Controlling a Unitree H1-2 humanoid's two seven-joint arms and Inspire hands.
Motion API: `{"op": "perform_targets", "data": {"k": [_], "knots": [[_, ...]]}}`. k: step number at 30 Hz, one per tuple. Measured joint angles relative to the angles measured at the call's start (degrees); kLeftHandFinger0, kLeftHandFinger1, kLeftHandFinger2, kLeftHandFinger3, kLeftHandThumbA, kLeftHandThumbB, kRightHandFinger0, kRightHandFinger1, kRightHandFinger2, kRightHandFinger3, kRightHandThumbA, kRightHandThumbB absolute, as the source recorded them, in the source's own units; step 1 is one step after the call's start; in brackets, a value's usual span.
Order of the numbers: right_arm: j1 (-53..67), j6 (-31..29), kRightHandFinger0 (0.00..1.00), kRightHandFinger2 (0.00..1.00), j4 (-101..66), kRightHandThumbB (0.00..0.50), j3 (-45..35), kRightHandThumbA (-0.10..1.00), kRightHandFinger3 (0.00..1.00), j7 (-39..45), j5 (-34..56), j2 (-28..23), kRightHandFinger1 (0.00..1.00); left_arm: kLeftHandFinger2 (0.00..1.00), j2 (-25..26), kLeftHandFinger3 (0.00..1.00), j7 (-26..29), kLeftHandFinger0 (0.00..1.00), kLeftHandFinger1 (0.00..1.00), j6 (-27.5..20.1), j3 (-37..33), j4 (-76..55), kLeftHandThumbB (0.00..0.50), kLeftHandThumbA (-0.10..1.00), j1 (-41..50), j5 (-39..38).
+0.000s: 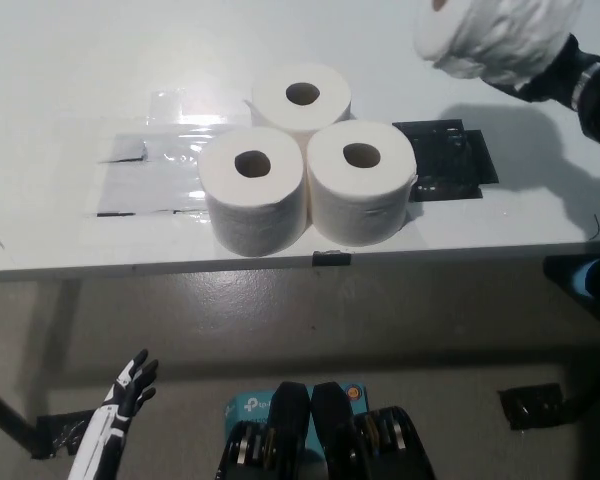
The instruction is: A few rolls of toilet paper are kept infront of the robot and the robot uses its right hand to lift one of the rolls and and places it on top of the other rolls to stack it.
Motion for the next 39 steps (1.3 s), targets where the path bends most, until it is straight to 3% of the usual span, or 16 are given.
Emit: {"op": "perform_targets", "data": {"k": [4,8,13,16,21,22,26,30,39], "knots": [[-0.8,-0.2,0.00,0.00,0.2,0.075,2.7,0.82,0.00,-2.0,-1.1,1.7,0.00,1.00,0.0,1.00,0.0,1.00,1.00,0.0,0.0,0.0,0.186,1.00,0.0,0.1],[-1.3,-0.4,0.00,0.00,0.3,0.092,5.8,0.82,0.00,-4.4,-2.7,3.6,0.00,1.00,0.0,1.00,0.0,1.00,1.00,0.0,-0.1,0.0,0.214,1.00,0.1,0.1],[-1.6,-0.8,0.00,0.00,0.4,0.089,9.2,0.77,0.00,-7.0,-5.0,5.0,0.00,1.00,0.0,1.00,0.0,1.00,1.00,0.1,-0.1,-0.2,0.191,1.00,0.1,0.1],[-1.7,-1.2,0.00,0.00,0.9,0.130,10.3,0.73,0.20,-8.7,-5.8,5.4,0.00,1.00,0.0,1.00,0.0,1.00,1.00,0.2,-0.2,-0.3,0.182,1.00,0.1,0.2],[-1.8,-2.7,0.00,0.00,2.1,0.104,12.8,0.72,0.06,-11.6,-7.8,6.2,0.00,1.00,0.0,1.00,0.0,1.00,1.00,0.4,-0.3,-0.5,0.190,1.00,0.1,0.3],[-1.8,-3.1,0.00,0.00,2.3,0.099,13.3,0.71,0.11,-12.1,-8.2,6.3,0.00,1.00,0.0,1.00,0.0,1.00,1.00,0.5,-0.3,-0.6,0.189,1.00,0.1,0.3],[-2.1,-3.9,0.00,0.00,2.6,0.110,14.3,0.75,0.07,-13.6,-9.4,6.7,0.00,1.00,0.0,1.00,0.0,1.00,1.00,0.6,-0.3,-1.1,0.192,1.00,0.1,0.5],[-2.9,-5.1,0.00,0.00,2.7,0.095,17.0,0.81,0.11,-14.7,-11.3,6.8,0.00,1.00,0.0,1.00,0.0,1.00,1.00,0.6,-0.3,-1.1,0.194,1.00,0.1,0.6],[-3.9,-8.3,0.00,0.00,3.6,0.028,23.9,0.82,0.00,-16.9,-16.4,6.8,0.00,1.00,0.0,1.00,0.0,1.00,1.00,1.5,-0.3,-1.9,0.214,1.00,0.1,0.9]]}}
